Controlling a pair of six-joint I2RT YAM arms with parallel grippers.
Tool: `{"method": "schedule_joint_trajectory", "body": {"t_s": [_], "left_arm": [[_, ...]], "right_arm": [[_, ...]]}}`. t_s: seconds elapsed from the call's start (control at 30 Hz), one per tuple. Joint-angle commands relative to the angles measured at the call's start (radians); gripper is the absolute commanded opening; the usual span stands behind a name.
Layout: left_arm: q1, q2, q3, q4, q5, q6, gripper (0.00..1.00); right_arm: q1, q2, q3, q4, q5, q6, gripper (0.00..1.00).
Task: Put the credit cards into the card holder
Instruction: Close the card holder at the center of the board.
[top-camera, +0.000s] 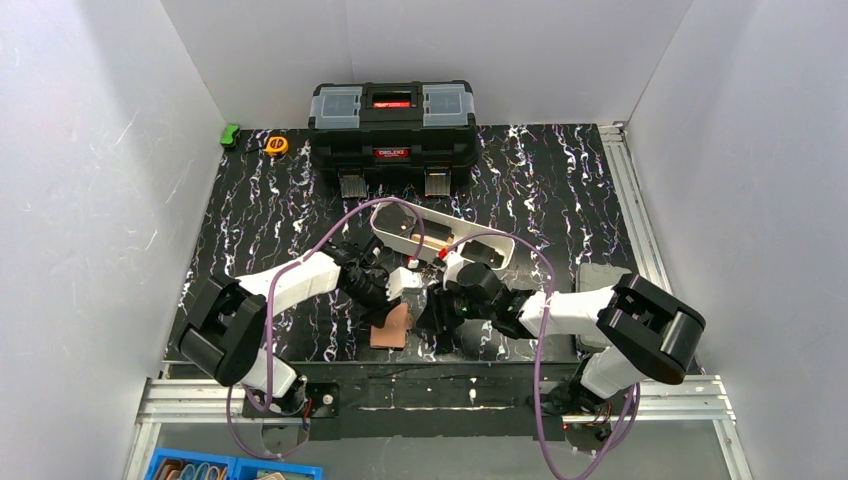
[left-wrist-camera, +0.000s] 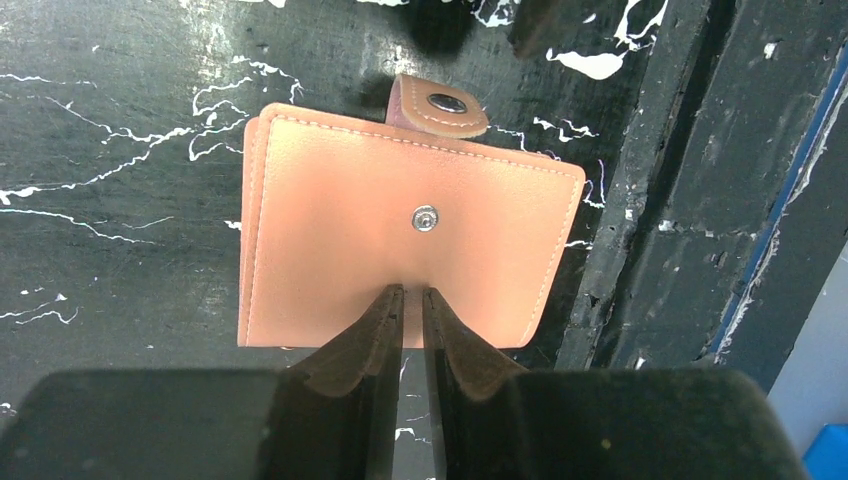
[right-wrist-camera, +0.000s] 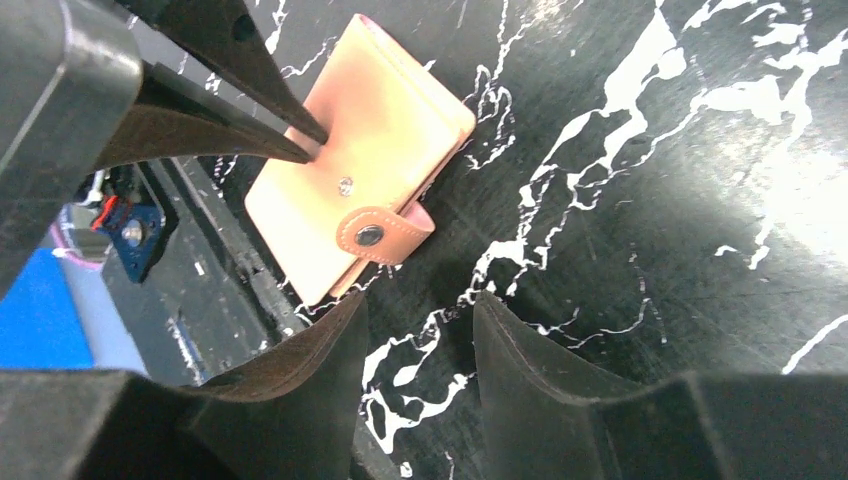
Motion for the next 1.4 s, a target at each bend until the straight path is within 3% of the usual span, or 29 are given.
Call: {"method": "schedule_joint_trajectory", "body": {"t_s": [0.0, 0.37, 0.5, 0.6, 0.7, 0.83, 0.97, 1.17, 1.37], "left_arm": [[-0.010, 0.032, -0.062, 0.034, -0.096, 0.008, 0.14], [-0.015, 0.013, 0.003, 0.014, -0.088, -0.103, 0.20], [-0.015, -0.035, 0.056, -0.047, -0.070, -0.162, 0.34], [-0.005, -0.082, 0.091, -0.109, -0.056, -0.169, 0.45], [0.039, -0.100, 0.129, -0.166, -0.023, -0.199, 0.47], [0.135, -0.128, 0.138, -0.183, 0.029, -0.229, 0.49], [0.167, -0.139, 0.129, -0.189, 0.046, -0.218, 0.48], [0.179, -0.128, 0.068, -0.108, 0.012, -0.282, 0.45], [0.194, -0.154, 0.012, -0.065, 0.017, -0.291, 0.43]], "right_arm": [[0.004, -0.005, 0.012, 0.053, 0.098, -0.048, 0.49], [0.008, 0.036, -0.007, 0.183, 0.081, 0.028, 0.46], [0.012, 0.065, -0.001, 0.213, 0.051, 0.024, 0.45], [0.014, 0.055, -0.021, 0.239, 0.050, 0.002, 0.51], [0.024, 0.021, -0.040, 0.235, 0.077, -0.023, 0.59], [0.039, -0.015, -0.051, 0.219, 0.105, -0.029, 0.61], [0.056, -0.026, -0.010, 0.165, 0.122, -0.025, 0.59], [0.077, -0.007, 0.141, -0.018, 0.136, -0.041, 0.46], [0.111, 0.011, 0.249, -0.218, 0.178, -0.063, 0.46]]}}
